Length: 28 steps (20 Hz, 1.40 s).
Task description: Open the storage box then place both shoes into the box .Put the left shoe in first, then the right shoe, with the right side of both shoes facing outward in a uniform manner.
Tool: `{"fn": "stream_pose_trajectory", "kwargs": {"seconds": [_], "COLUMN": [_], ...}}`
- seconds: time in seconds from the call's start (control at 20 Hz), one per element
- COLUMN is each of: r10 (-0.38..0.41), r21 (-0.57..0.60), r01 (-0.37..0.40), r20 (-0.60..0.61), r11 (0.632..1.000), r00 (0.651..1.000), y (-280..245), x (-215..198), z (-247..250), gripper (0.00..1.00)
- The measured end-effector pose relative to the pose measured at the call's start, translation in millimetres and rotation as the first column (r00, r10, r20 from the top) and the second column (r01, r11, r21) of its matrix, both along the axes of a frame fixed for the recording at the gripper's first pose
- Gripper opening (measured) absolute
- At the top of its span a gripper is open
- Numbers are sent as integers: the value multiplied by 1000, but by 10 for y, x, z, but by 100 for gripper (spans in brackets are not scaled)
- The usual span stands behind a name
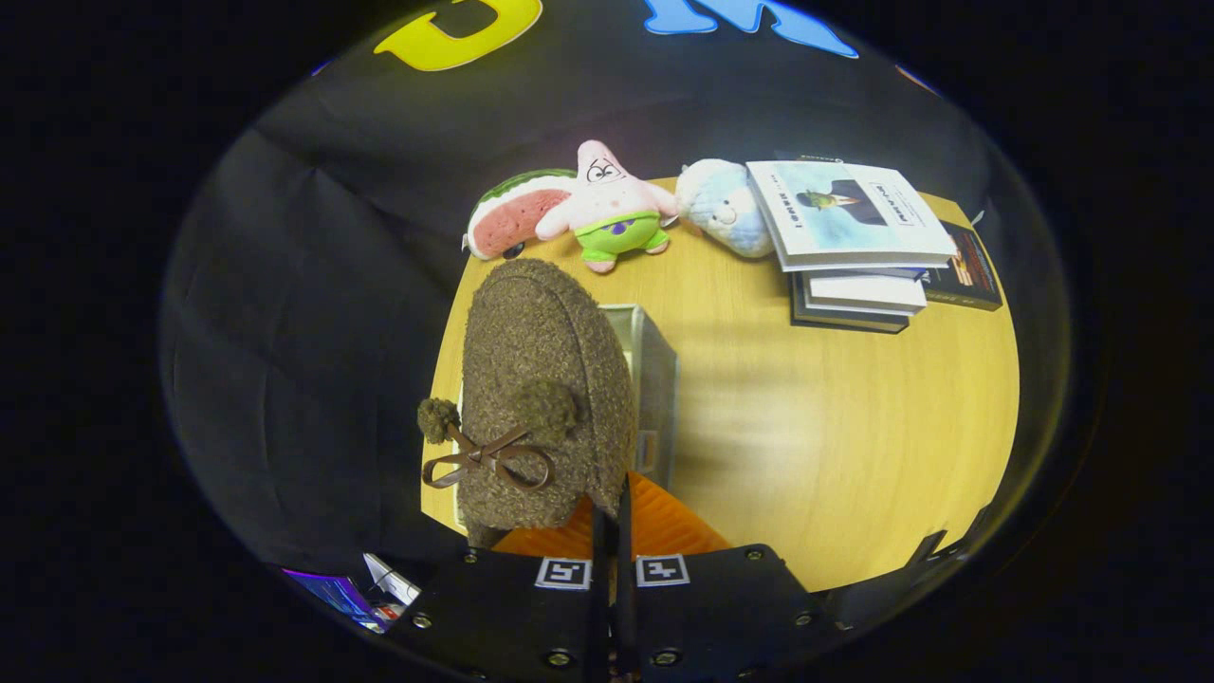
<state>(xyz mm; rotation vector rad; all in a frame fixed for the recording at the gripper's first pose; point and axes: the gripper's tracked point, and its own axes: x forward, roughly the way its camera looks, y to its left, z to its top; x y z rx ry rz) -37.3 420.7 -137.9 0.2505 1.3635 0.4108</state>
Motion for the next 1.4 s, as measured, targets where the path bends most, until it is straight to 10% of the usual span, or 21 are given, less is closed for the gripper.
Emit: {"fn": "stream_pose_trajectory", "kwargs": {"seconds": [1.0, 1.3, 1.4], "r10": [-3, 78, 89], "r21": [-423, -339, -313], "r01": [-6, -38, -10], "r20": [-21, 104, 239], "r11": [906, 940, 950], "r00": [1000, 991, 967], "y": [353, 470, 404], "x": [-21, 32, 210], "z": [-1350, -936, -604], "gripper": [5, 20, 51]}}
